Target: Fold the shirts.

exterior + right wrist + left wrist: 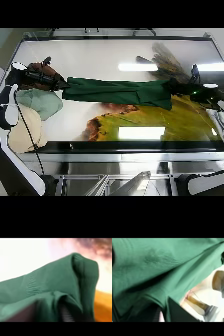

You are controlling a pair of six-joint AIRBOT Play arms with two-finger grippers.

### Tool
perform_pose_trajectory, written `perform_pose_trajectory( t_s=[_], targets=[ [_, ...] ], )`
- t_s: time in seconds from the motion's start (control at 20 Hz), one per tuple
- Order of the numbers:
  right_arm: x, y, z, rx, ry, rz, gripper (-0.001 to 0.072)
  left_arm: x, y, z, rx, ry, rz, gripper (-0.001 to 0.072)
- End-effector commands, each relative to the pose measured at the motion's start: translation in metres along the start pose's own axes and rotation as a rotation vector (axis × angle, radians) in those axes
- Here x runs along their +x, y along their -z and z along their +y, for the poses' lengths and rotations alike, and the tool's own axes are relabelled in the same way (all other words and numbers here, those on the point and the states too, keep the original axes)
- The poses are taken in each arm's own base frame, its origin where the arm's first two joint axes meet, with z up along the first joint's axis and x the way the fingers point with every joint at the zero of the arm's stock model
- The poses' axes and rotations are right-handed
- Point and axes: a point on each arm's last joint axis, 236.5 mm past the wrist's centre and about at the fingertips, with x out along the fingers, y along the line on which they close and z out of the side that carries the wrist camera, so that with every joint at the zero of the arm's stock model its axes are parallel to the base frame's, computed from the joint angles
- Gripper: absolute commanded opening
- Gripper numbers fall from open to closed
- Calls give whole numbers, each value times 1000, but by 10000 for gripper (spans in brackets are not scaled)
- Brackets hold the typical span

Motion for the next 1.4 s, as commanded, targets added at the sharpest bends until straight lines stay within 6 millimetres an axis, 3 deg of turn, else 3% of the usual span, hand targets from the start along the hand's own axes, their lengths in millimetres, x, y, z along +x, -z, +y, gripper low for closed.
perform_pose_trajectory(
  t_s=[0.0,0.05,0.1,0.15,0.3,0.45,0.5,0.55,0.6,0.75,0.9,1.05,1.15,1.25,1.35],
  targets=[
    [-11,3,12,-183,-19,63,445,-4,6,1,-36,36,60,296],
    [-24,1,4,-222,22,84,452,-11,2,-1,-28,29,41,296],
    [-32,-2,-9,-200,75,93,593,-20,-2,-1,-26,17,16,296],
    [-37,-1,-21,-146,110,100,677,-29,-7,-1,-30,3,-21,296],
    [-28,20,-42,-52,122,171,677,-49,-11,2,-47,-18,-81,295],
    [-7,46,-37,-16,84,244,675,-58,-11,-8,-34,-2,-87,292],
    [-1,51,-30,-7,66,255,634,-59,-15,-19,-25,31,-103,197],
    [5,54,-19,0,43,257,620,-61,-20,-32,-15,72,-123,51],
    [10,56,-9,4,23,258,572,-60,-24,-44,-2,104,-136,6],
    [16,55,16,10,-36,263,14,-44,-24,-66,25,141,-107,6],
    [-2,40,43,-6,-103,278,17,-17,-14,-90,62,164,-33,6],
    [-42,4,67,-11,-138,227,17,12,-9,-113,100,174,18,5],
    [-70,-9,84,-2,-173,225,16,37,-10,-127,130,155,30,6],
    [-87,-12,106,5,-217,244,17,68,-7,-149,169,154,52,8],
    [-88,-11,145,-11,-298,235,18,86,1,-169,204,175,83,16]
  ],
)
